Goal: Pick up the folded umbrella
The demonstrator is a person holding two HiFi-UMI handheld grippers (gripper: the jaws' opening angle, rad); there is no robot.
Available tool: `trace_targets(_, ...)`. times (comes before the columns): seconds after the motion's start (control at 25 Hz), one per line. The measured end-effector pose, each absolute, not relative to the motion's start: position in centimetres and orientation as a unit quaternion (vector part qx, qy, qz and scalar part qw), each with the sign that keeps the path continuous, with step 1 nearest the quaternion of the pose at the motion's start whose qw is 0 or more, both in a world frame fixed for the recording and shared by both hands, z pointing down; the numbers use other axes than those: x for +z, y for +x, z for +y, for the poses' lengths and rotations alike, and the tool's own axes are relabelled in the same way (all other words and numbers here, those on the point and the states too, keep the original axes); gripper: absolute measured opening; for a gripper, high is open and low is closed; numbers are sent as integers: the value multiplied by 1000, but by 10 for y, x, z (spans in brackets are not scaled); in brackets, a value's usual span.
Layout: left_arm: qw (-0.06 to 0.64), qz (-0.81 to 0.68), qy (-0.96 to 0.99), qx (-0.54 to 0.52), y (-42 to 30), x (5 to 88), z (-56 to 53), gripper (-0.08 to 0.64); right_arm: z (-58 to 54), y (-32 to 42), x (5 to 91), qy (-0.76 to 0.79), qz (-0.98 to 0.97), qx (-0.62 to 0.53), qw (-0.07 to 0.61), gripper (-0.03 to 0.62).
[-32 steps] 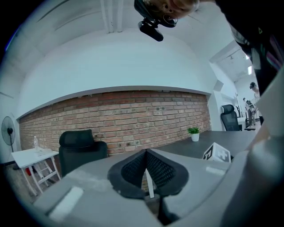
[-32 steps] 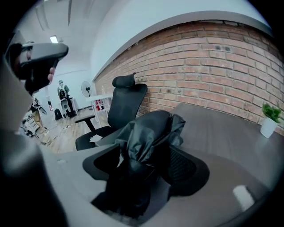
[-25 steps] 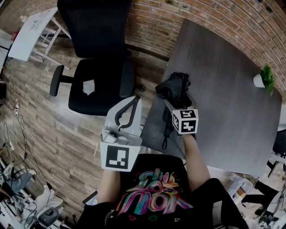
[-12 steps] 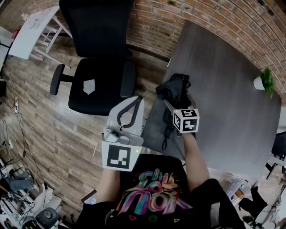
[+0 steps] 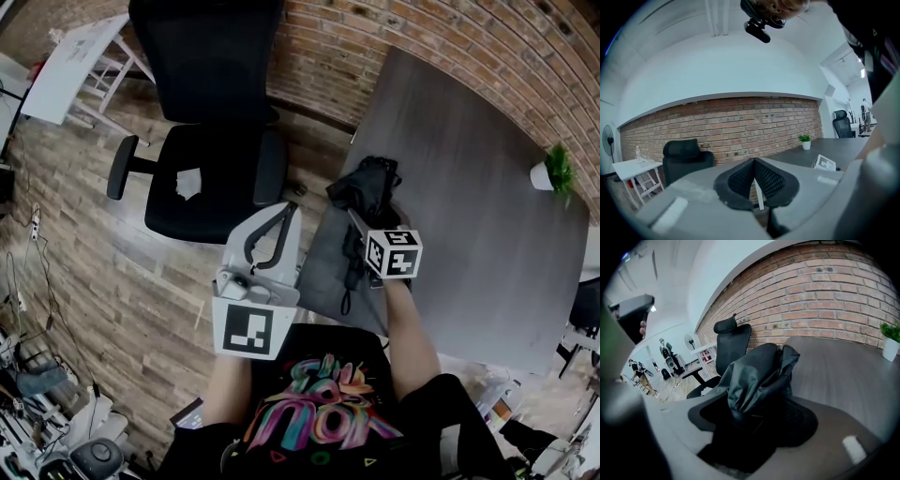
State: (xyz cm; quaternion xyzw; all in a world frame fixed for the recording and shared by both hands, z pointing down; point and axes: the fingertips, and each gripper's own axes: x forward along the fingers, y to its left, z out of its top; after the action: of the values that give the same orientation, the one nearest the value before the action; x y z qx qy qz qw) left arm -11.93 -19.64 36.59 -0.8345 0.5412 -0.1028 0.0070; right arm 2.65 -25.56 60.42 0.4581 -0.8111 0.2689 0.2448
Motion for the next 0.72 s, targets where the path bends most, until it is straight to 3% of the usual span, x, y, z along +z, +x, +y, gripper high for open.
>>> trace_targets(0.72, 38, 547, -831, -97, -123, 341, -192, 1, -244, 30, 577, 467, -823, 259, 196, 295)
